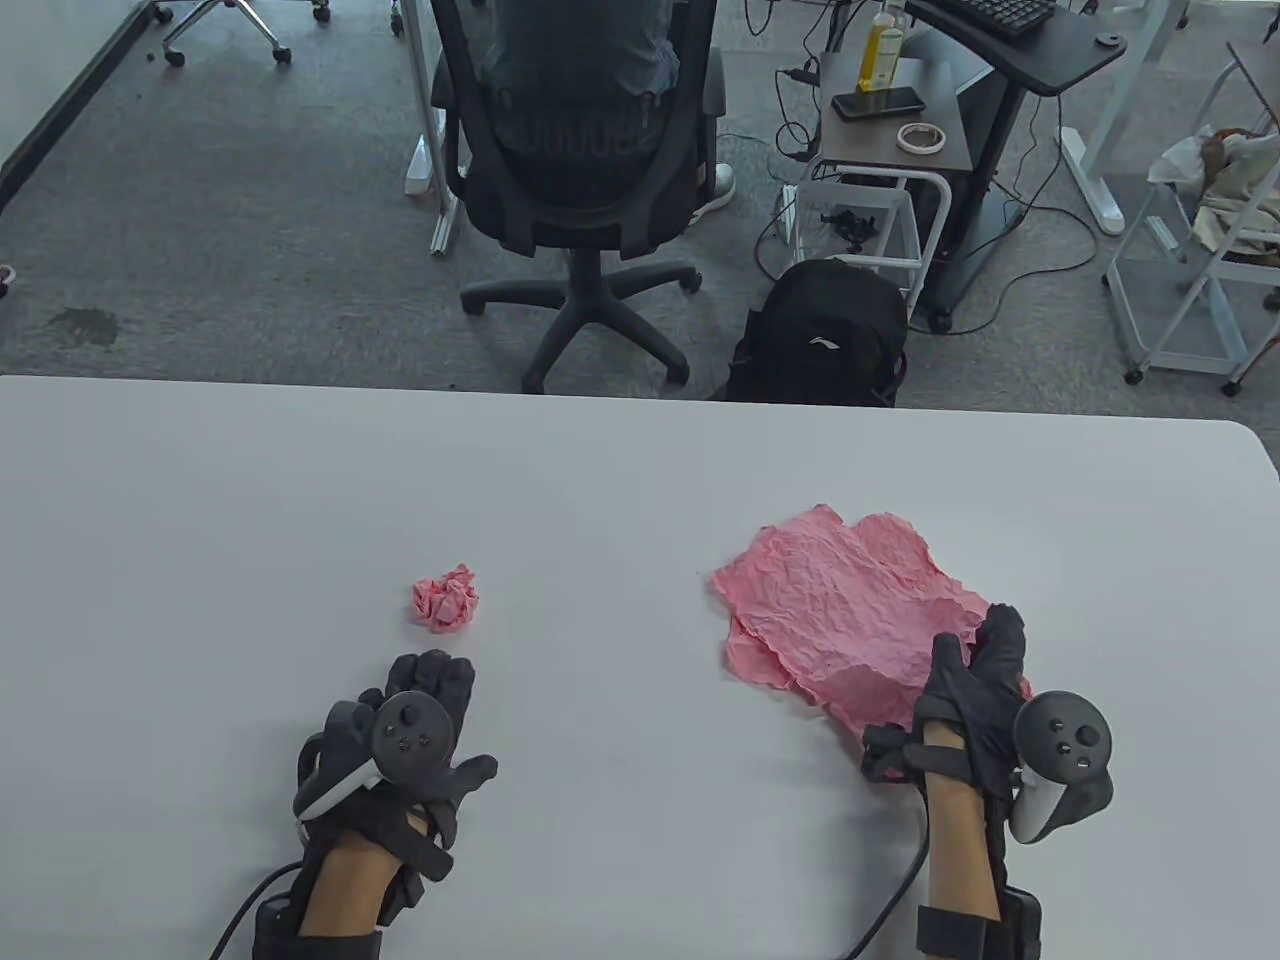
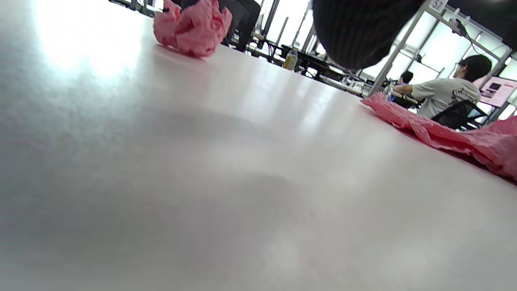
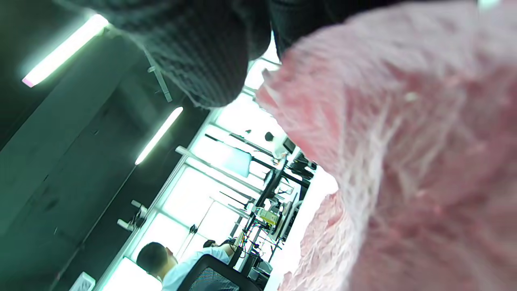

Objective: Flatten crumpled papers and stack

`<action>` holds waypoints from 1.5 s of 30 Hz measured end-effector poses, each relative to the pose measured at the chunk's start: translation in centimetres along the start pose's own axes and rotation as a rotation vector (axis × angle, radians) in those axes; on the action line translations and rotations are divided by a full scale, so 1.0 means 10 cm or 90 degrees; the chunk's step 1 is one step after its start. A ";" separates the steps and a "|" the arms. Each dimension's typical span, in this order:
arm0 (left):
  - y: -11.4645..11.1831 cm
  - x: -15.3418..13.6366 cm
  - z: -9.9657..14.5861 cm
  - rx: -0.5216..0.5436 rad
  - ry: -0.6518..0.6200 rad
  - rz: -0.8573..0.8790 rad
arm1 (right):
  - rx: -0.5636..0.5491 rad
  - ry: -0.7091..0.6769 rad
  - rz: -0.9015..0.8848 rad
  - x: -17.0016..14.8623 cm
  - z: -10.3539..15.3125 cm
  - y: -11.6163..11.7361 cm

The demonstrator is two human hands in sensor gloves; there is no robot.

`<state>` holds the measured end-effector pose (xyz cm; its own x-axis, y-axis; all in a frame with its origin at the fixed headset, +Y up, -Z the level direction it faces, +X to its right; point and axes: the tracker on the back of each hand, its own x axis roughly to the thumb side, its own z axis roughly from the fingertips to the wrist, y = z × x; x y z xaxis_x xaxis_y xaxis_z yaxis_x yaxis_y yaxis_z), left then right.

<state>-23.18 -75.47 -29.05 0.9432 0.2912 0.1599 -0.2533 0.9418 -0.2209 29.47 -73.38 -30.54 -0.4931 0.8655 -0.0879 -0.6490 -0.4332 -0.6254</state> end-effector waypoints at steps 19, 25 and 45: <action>0.33 0.14 -0.93 0.088 0.265 -0.089 | 0.074 -0.278 0.124 0.52 0.47 0.28; 0.17 0.04 -1.12 0.068 0.309 -0.134 | 0.105 -0.264 0.106 0.48 0.46 0.34; 0.46 0.14 0.27 0.333 0.074 -0.022 | 0.250 -0.388 0.021 0.72 0.86 0.71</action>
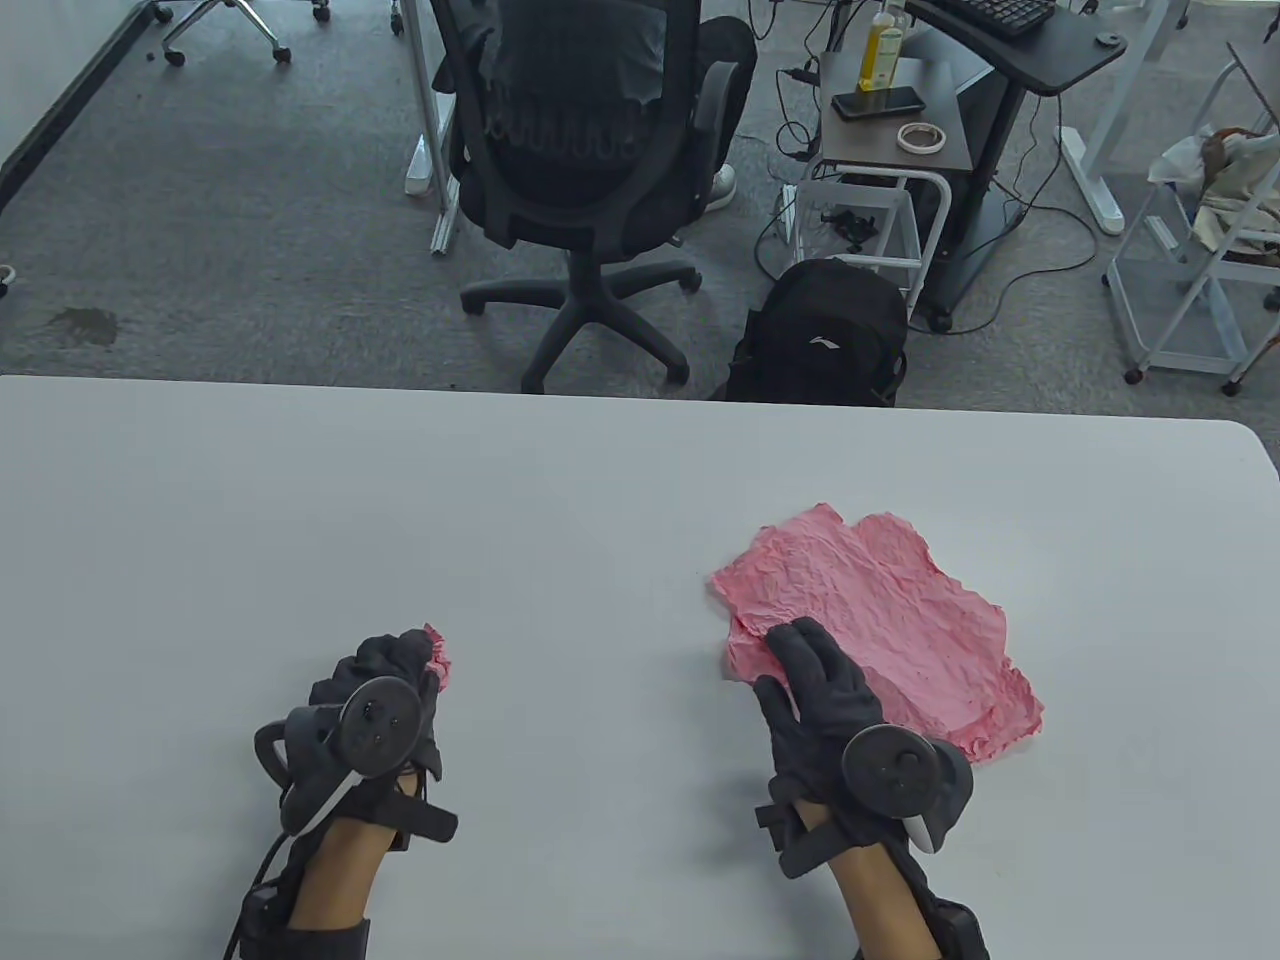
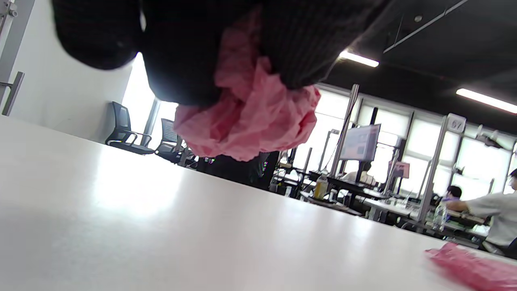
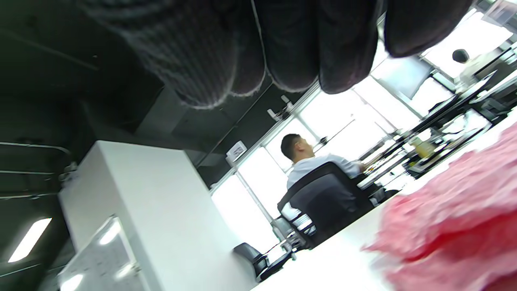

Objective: Flatten crumpled papers and stack

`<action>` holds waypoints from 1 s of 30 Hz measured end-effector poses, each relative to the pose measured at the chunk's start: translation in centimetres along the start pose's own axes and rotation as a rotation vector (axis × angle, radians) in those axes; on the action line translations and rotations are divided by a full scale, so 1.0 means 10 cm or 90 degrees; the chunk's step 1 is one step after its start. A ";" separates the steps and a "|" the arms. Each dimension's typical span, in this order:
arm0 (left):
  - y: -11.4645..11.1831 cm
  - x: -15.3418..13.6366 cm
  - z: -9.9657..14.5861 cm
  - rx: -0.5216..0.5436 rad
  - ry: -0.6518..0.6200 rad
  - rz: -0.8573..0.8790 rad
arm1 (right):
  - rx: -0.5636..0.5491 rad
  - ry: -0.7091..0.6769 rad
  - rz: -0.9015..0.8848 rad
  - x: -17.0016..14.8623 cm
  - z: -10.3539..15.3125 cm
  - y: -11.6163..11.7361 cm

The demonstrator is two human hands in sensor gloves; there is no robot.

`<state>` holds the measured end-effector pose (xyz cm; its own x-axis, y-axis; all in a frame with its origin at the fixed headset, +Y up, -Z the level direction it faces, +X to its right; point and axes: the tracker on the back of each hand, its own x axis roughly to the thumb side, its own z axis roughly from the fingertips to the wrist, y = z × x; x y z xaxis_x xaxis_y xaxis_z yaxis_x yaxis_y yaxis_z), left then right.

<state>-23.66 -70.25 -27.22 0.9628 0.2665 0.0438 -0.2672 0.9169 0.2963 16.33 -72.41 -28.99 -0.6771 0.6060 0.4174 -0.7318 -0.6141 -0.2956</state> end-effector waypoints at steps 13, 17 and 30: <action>-0.07 0.22 0.11 0.033 -0.129 0.084 | 0.196 -0.117 -0.072 0.66 -0.16 0.70; -0.10 0.34 0.14 0.041 -0.206 0.179 | 0.273 -0.139 -0.110 0.89 -0.09 0.98; -0.28 0.49 0.22 -0.003 -0.351 0.362 | 0.188 -0.068 -0.210 0.76 0.02 0.96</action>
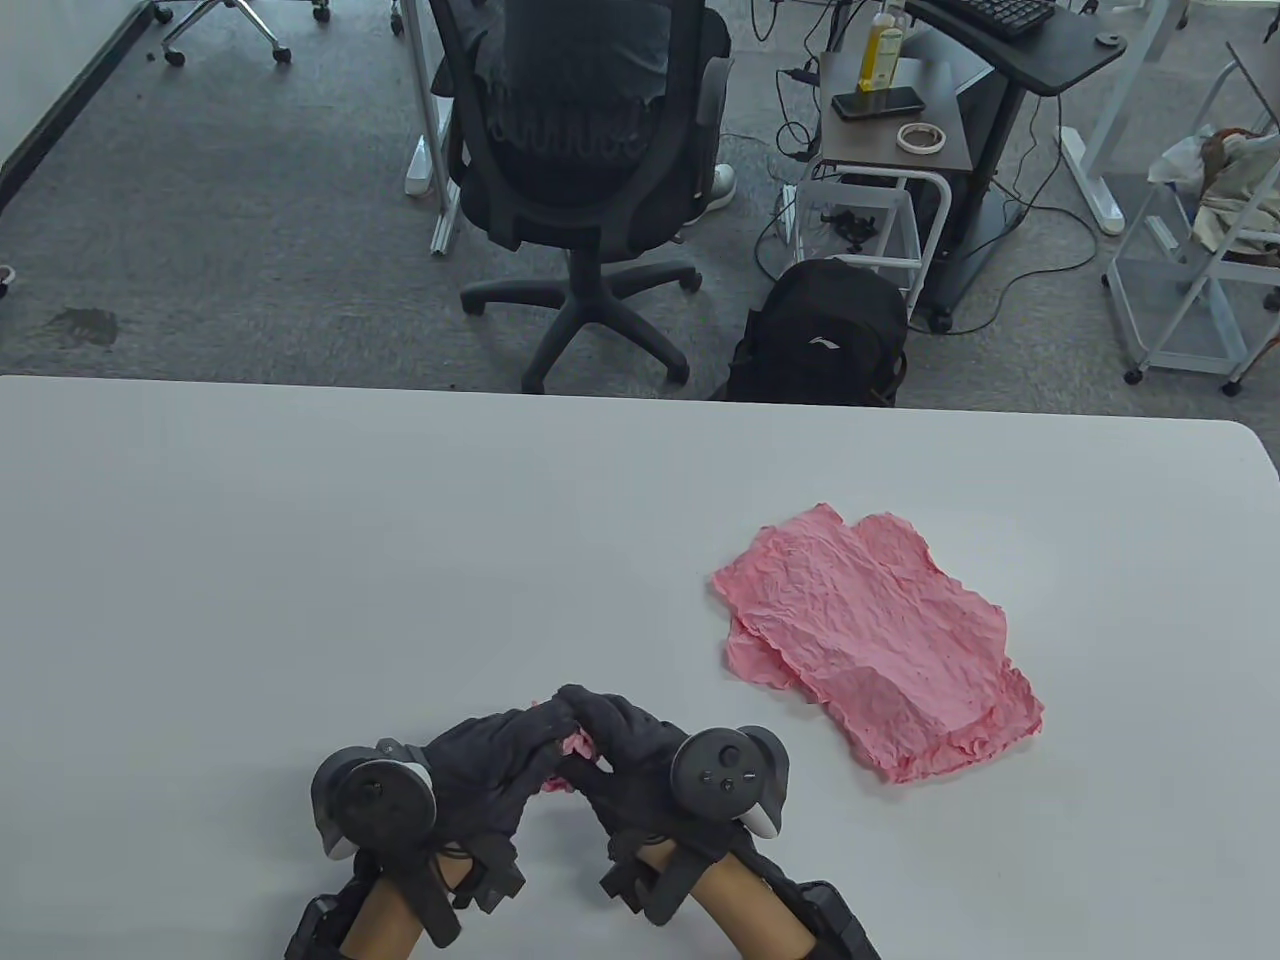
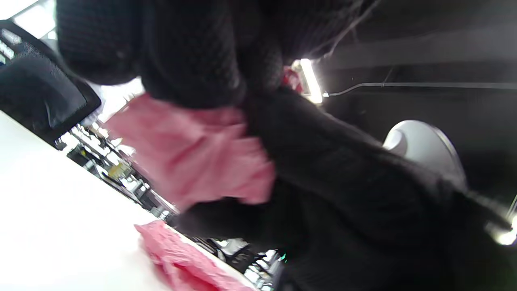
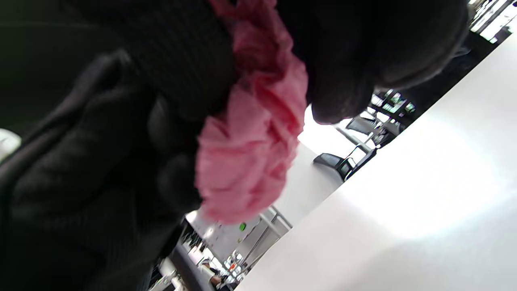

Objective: Flatten crumpled papers and stack

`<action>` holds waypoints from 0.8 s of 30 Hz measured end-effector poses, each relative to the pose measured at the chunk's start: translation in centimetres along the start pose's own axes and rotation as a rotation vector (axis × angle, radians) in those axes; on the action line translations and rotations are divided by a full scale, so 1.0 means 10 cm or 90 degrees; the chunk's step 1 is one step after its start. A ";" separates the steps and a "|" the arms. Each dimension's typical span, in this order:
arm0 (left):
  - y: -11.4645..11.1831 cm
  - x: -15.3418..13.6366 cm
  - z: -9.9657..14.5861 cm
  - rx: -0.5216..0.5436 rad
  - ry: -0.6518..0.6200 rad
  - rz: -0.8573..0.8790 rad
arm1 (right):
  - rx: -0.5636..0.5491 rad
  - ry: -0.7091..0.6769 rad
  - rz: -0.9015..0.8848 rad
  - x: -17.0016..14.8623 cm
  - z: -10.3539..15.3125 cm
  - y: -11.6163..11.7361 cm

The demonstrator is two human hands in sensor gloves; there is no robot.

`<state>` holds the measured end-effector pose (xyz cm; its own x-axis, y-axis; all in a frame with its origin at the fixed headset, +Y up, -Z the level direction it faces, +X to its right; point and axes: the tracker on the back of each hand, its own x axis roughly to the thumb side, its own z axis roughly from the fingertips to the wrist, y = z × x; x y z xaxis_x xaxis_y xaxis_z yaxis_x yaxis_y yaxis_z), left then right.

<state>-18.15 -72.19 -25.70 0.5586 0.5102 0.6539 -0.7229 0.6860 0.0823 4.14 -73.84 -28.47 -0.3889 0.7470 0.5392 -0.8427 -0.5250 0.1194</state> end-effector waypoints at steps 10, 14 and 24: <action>-0.06 -0.05 0.01 -0.042 0.045 -0.082 | -0.058 -0.077 -0.063 0.03 0.11 -0.08; -0.13 -0.09 0.02 -0.076 0.061 0.018 | -0.047 -0.088 -0.077 0.06 0.11 -0.04; -0.11 -0.24 0.01 -0.028 0.099 0.308 | -0.018 0.121 -0.467 -0.28 0.09 -0.05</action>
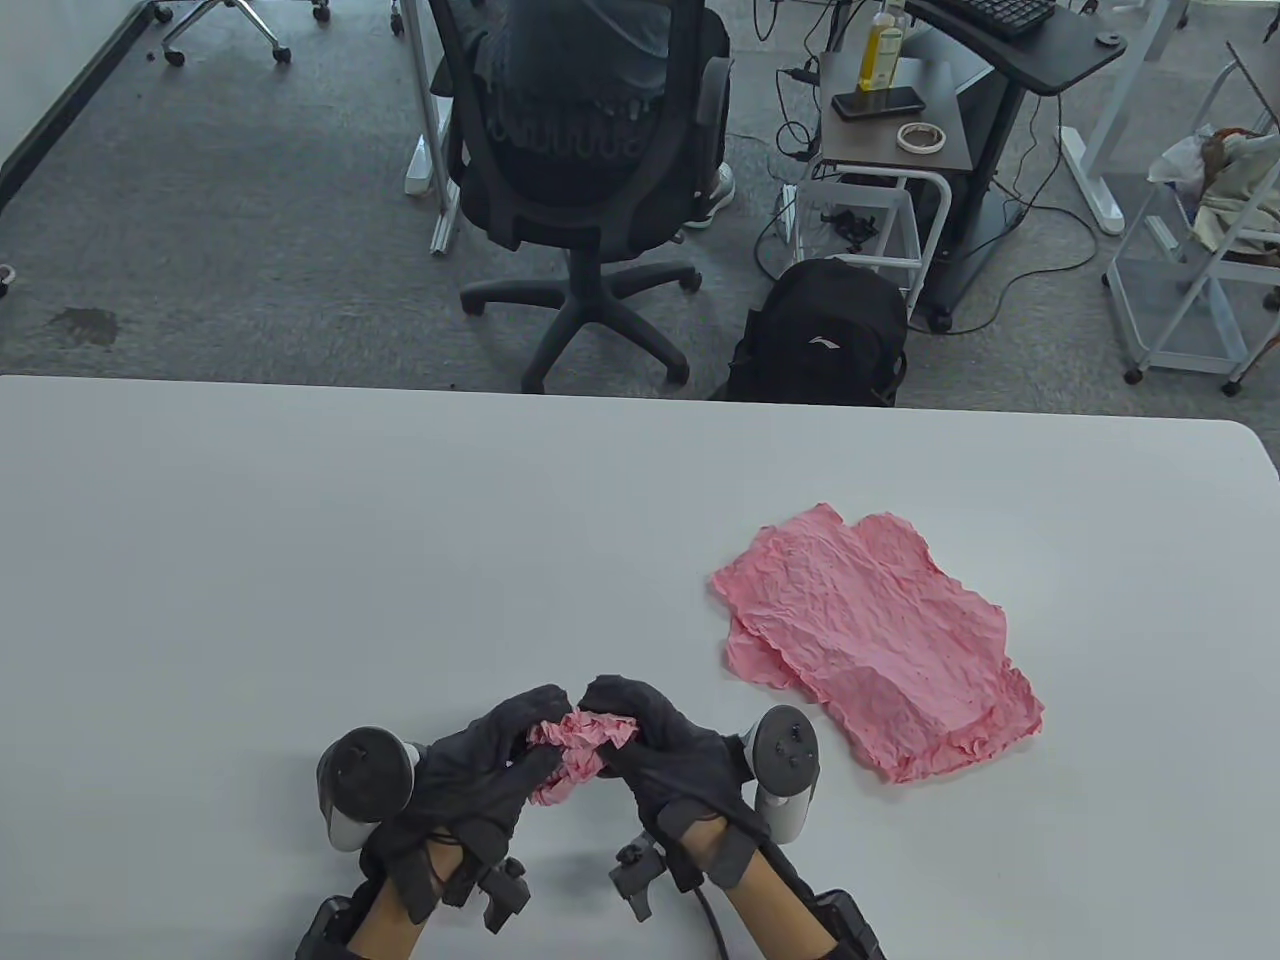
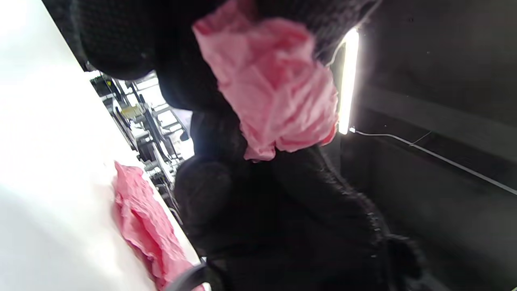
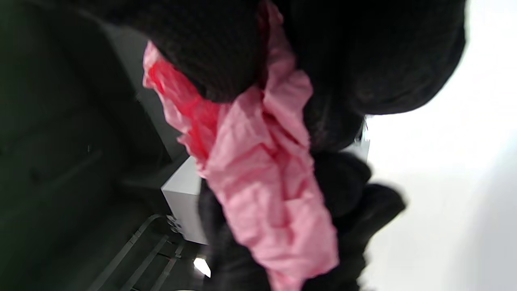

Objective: Flatten crumpled papers and stack

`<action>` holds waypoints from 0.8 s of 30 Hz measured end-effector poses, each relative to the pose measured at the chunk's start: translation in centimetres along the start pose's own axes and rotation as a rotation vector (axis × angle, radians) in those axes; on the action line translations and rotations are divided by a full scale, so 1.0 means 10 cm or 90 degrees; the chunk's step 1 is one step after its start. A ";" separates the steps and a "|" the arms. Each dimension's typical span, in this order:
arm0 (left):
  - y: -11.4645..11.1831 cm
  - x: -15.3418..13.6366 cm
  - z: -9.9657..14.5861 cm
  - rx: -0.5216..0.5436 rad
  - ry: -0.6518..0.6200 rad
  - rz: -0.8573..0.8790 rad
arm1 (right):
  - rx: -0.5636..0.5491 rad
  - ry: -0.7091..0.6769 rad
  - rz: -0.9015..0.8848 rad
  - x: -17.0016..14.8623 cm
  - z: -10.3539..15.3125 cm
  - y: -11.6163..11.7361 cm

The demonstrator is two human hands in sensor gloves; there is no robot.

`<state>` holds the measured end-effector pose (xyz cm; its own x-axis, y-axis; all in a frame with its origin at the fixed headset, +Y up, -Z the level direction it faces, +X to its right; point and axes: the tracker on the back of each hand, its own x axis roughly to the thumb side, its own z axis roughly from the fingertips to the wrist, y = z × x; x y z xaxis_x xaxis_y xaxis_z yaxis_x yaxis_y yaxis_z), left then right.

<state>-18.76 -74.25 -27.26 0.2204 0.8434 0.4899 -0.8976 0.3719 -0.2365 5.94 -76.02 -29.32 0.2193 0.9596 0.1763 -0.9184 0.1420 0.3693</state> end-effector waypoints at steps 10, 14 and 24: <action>-0.03 0.12 0.04 0.050 -0.039 -0.188 | -0.019 -0.040 0.223 0.12 0.08 0.10; -0.10 0.10 0.02 -0.004 -0.039 -0.073 | -0.014 -0.024 0.252 0.09 0.07 0.10; -0.07 0.00 0.02 0.014 -0.002 0.008 | -0.086 -0.076 0.325 0.17 0.04 -0.09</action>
<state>-18.21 -74.54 -26.91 0.2079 0.8466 0.4899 -0.9083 0.3530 -0.2246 7.28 -74.67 -28.95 -0.2371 0.8819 0.4074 -0.9506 -0.2972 0.0902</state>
